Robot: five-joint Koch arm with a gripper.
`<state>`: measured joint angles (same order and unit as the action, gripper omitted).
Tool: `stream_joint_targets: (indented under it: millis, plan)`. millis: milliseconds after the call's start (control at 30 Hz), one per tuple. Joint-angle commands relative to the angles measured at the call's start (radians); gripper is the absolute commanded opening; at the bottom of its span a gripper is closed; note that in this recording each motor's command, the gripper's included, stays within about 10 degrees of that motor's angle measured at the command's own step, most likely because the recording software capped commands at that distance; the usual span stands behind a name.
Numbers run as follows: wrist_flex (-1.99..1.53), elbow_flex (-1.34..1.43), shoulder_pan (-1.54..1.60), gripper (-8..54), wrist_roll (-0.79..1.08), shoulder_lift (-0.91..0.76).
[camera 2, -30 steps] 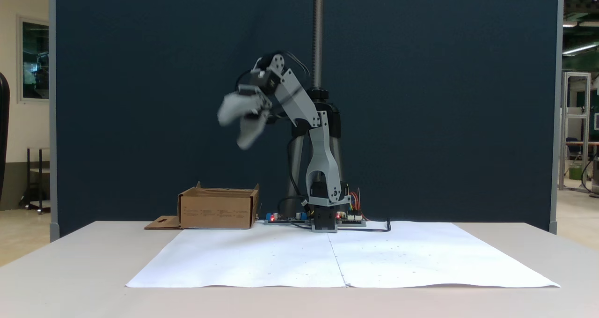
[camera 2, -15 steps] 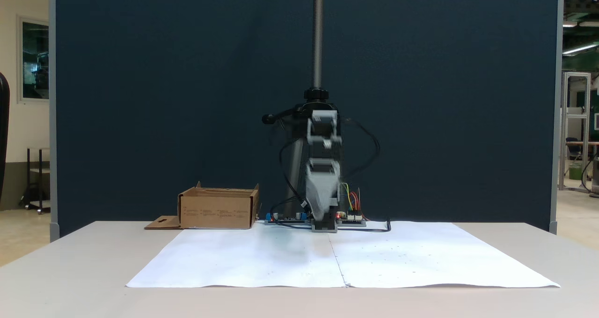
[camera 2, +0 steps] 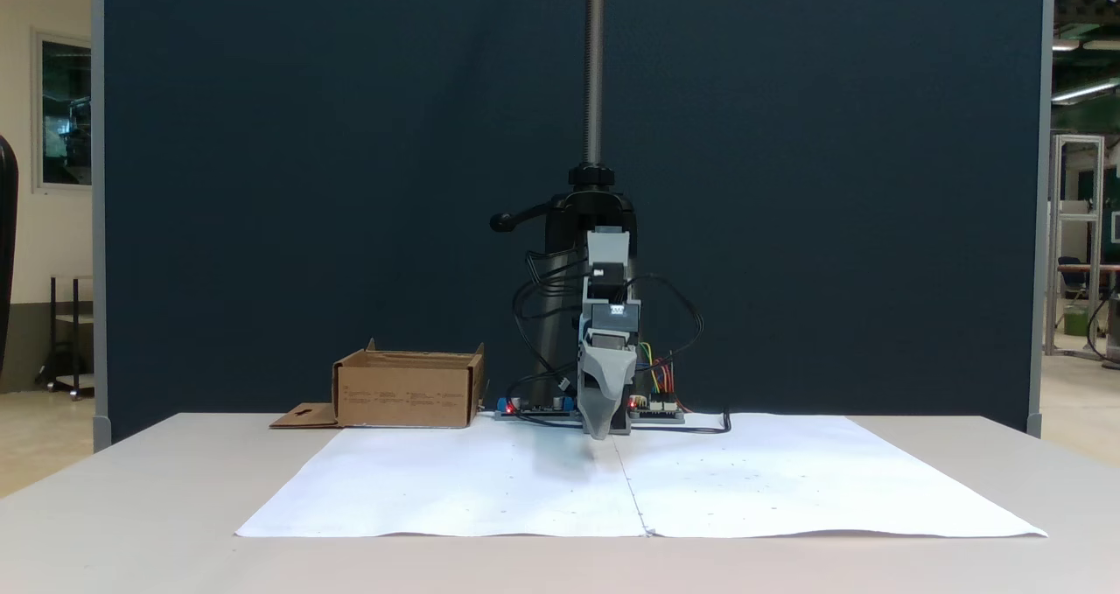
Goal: Grasp a green dice and put it in the bin.
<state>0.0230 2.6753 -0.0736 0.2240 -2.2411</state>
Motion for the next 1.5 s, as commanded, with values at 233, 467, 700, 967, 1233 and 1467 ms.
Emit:
stream_joint_targets:
  millis: [233,467,700,967,1233,1467]
  plan:
    - [0.412,0.227,-0.041,43.4,-0.117,-0.118]
    - [0.702,0.362,-0.032,43.5,-0.172,-0.129]
    - [0.931,0.454,-0.023,43.9,-0.216,-0.13]
    - [0.948,0.454,0.058,45.3,-0.213,-0.127]
    - [0.873,0.454,0.058,45.2,-0.21,-0.12]
    - [0.581,0.454,0.06,45.2,-0.209,-0.109]
